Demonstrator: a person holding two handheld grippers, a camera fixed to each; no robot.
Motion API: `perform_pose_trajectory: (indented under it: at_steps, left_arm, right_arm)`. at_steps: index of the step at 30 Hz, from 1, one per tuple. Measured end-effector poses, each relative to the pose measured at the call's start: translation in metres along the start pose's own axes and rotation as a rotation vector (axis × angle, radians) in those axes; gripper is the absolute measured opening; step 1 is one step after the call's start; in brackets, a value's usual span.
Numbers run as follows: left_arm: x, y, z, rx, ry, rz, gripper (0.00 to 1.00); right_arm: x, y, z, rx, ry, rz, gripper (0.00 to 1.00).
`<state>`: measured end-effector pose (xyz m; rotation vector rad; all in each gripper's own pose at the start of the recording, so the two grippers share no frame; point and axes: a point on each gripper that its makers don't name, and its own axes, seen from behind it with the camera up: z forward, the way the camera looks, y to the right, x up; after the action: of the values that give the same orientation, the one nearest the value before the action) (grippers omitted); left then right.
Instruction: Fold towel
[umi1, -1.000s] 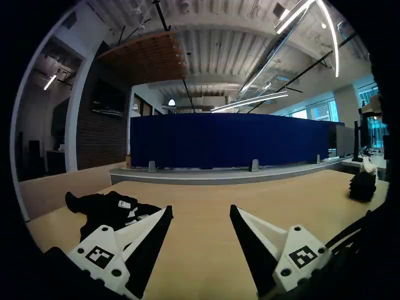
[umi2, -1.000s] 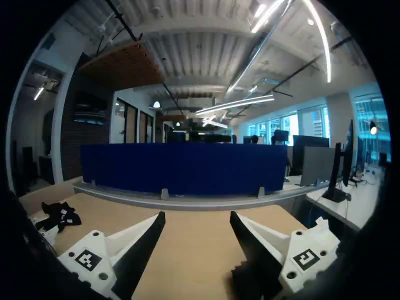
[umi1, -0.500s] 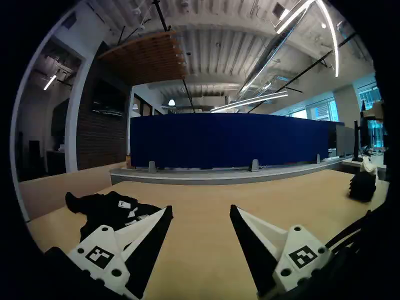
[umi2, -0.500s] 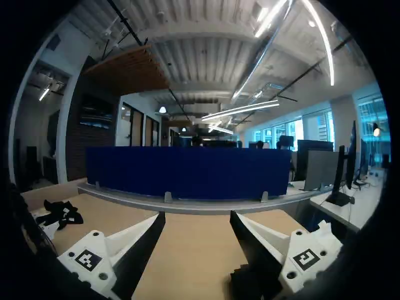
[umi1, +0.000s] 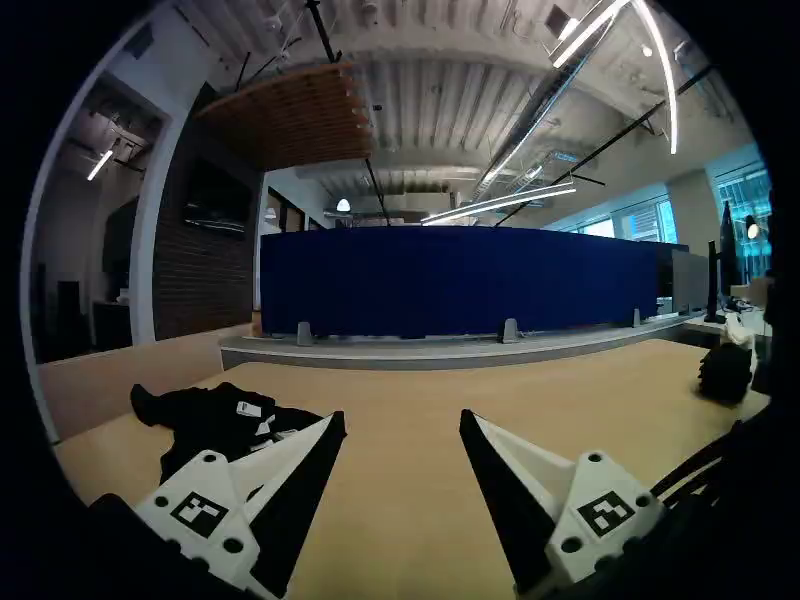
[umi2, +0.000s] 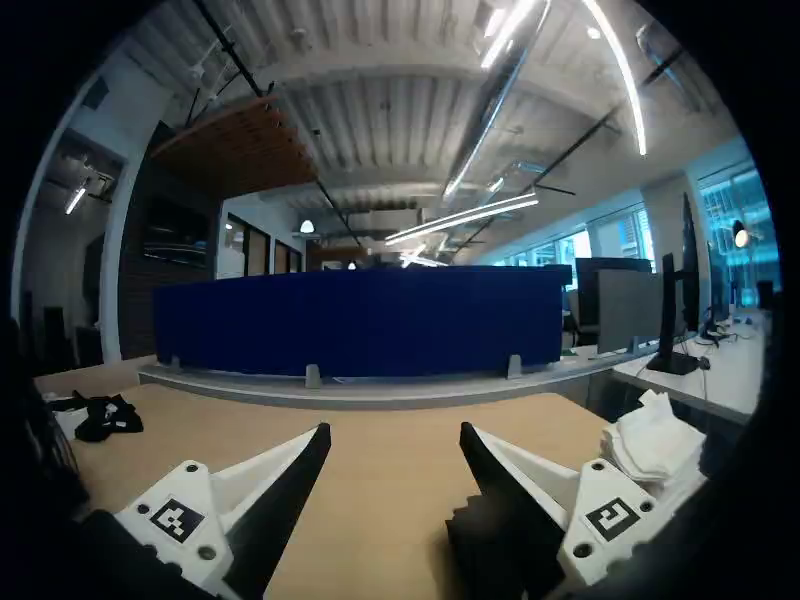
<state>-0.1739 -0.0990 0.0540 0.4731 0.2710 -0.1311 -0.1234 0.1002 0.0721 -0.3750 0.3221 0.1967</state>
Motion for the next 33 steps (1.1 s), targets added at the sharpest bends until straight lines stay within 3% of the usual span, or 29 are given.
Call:
perform_pose_trajectory:
  at_steps: [5,10,23,33]
  left_arm:
    - [0.000,0.000,0.000,0.000,0.000,0.000,0.85]
    - [0.000,0.000,-0.001,0.000,0.000,0.000,0.85]
    - [0.000,0.000,-0.002,0.000,0.000,0.000,0.85]
    - [-0.001,0.000,-0.002,0.000,0.000,0.000,0.85]
  right_arm:
    - [-0.034,0.004,0.006,0.000,-0.022,0.006,1.00]
    - [-0.050,0.001,0.010,-0.002,-0.029,0.041,1.00]
    - [-0.062,0.008,0.008,-0.051,-0.029,0.029,1.00]
    - [-0.066,-0.003,0.008,-0.028,-0.018,0.019,0.99]
